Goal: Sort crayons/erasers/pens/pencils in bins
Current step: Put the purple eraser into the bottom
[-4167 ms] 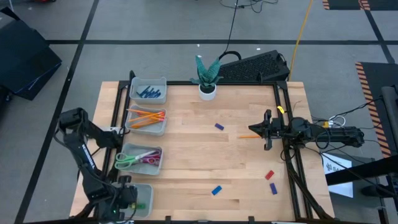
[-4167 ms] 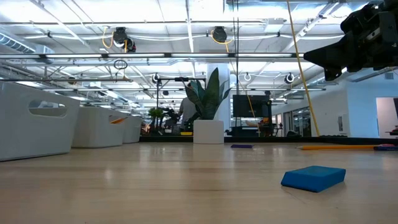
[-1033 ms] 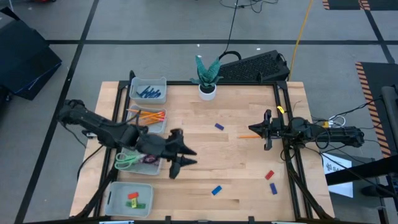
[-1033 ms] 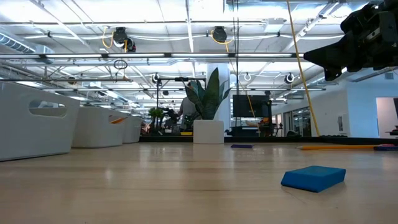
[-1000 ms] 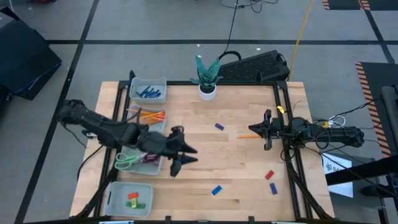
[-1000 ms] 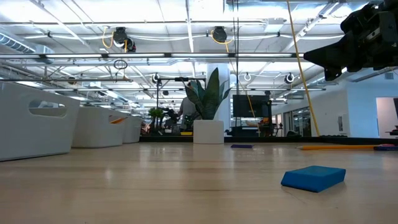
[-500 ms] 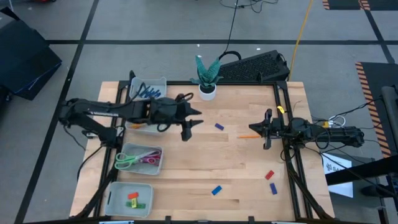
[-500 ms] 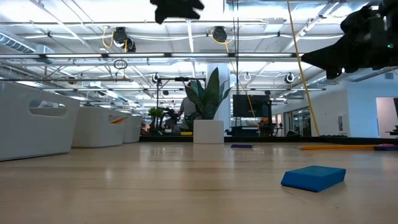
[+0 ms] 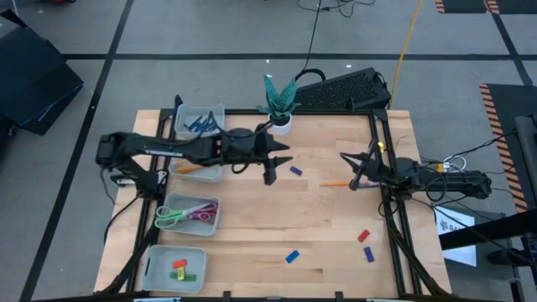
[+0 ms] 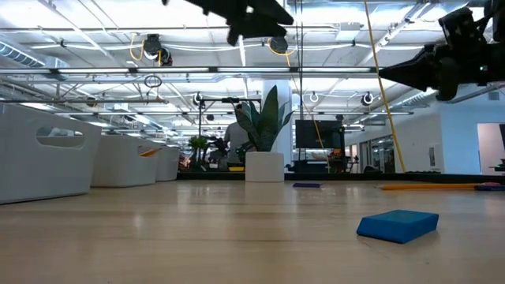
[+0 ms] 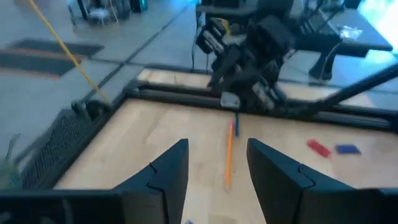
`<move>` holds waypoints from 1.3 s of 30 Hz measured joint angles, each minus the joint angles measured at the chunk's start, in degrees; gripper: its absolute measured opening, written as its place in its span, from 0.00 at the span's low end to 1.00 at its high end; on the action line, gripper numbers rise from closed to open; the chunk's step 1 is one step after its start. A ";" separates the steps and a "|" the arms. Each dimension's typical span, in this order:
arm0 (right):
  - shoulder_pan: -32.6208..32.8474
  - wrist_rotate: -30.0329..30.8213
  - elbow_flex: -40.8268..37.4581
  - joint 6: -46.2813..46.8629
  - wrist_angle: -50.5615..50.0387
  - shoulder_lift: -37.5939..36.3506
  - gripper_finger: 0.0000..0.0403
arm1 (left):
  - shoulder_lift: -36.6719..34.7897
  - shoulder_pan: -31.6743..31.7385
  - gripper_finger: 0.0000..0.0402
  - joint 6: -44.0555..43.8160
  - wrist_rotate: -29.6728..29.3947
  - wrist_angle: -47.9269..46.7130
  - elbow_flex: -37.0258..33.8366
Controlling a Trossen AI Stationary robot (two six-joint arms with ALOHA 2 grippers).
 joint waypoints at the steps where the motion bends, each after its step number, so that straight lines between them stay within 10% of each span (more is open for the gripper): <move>1: -0.24 0.24 -0.01 -5.02 0.87 0.09 0.03 | 1.18 0.30 0.41 0.65 0.15 3.00 -0.06; 12: -0.27 1.05 -0.01 -46.47 7.60 0.71 0.03 | 3.91 2.08 0.41 -7.96 -1.54 11.85 -0.02; 18: -0.27 -13.80 0.24 -61.26 11.53 0.80 0.03 | 2.26 2.01 0.41 -8.64 -0.12 10.22 -0.04; 27: -0.35 -27.73 0.61 -29.07 28.75 1.99 0.03 | -9.81 1.89 0.41 -14.16 -0.12 -2.86 0.03; 34: -0.34 -38.42 0.61 -35.23 39.77 2.83 0.03 | -21.35 -0.34 0.41 -16.49 1.01 -19.84 0.03; 39: -0.34 -21.83 1.69 -20.91 35.42 4.50 0.03 | -26.82 -4.36 0.41 -17.47 -1.70 -31.65 0.05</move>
